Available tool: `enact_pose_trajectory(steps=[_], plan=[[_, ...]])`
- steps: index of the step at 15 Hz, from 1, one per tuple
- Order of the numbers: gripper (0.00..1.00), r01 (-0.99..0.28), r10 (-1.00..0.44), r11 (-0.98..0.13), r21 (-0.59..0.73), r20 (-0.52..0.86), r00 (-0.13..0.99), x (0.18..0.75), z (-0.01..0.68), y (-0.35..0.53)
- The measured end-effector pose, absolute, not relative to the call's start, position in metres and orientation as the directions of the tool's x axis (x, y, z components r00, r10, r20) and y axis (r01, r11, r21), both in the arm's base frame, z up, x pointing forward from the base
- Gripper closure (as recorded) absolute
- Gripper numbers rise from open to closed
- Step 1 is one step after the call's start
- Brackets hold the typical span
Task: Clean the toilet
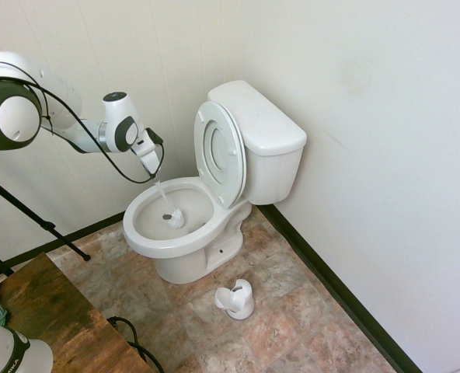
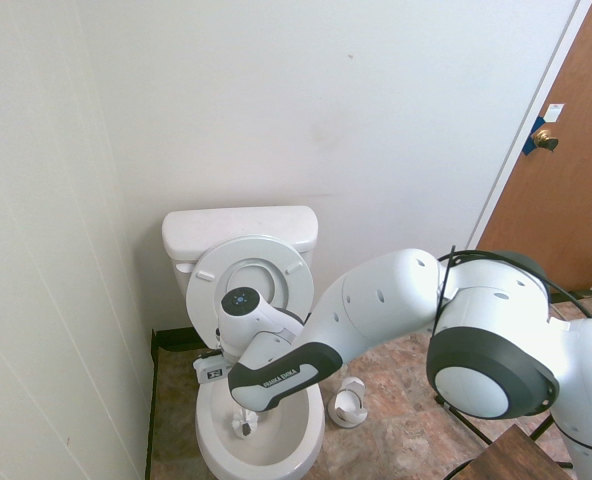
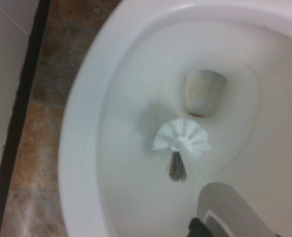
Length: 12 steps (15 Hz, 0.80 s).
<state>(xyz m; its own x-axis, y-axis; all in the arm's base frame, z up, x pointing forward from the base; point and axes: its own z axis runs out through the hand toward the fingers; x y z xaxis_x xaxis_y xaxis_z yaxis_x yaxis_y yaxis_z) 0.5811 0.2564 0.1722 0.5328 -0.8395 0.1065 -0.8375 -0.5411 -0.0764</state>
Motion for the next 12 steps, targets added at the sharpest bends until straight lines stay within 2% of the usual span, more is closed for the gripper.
enact_pose_trajectory(steps=[6, 12], plan=[[1.00, -0.844, -0.845, -0.533, -0.060, 0.085, 0.528, 0.553, 0.176, 0.199], [1.00, -0.888, -0.895, -0.444, -0.115, 0.101, 0.435, 0.605, 0.187, 0.123]])
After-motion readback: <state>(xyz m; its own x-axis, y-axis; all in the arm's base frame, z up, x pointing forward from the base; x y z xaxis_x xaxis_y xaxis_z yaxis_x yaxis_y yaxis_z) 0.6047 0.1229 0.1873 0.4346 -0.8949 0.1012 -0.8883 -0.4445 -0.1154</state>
